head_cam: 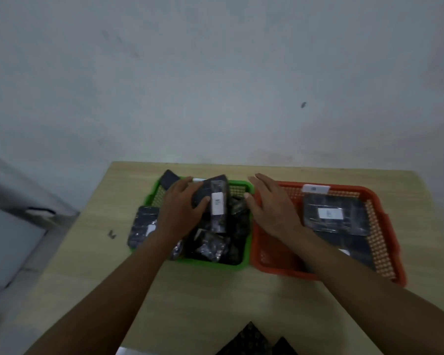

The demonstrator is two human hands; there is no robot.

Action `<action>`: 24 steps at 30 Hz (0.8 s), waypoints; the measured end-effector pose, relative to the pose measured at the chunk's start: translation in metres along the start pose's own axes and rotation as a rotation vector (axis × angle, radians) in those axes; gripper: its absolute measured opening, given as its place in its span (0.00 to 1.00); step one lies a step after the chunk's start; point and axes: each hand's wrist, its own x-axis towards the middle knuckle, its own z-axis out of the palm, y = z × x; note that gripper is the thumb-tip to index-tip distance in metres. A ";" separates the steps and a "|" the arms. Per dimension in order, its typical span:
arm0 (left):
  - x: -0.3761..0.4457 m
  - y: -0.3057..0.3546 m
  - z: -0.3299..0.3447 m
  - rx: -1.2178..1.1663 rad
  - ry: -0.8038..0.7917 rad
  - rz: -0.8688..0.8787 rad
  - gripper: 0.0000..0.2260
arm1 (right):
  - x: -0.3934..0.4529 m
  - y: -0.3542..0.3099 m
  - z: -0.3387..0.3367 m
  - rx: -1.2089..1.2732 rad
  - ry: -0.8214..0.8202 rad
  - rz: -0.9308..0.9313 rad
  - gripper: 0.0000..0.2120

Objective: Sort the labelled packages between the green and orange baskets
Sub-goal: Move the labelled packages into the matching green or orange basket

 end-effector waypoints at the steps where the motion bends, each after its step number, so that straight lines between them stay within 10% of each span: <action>1: -0.007 -0.016 -0.009 0.010 0.009 -0.027 0.19 | 0.003 -0.015 0.011 0.012 -0.016 -0.032 0.21; 16: -0.074 -0.149 -0.032 -0.139 -0.088 -0.299 0.22 | 0.015 -0.125 0.137 -0.005 -0.492 0.124 0.34; 24: -0.077 -0.163 -0.018 -0.295 -0.156 -0.293 0.25 | 0.012 -0.128 0.135 0.334 -0.438 0.273 0.14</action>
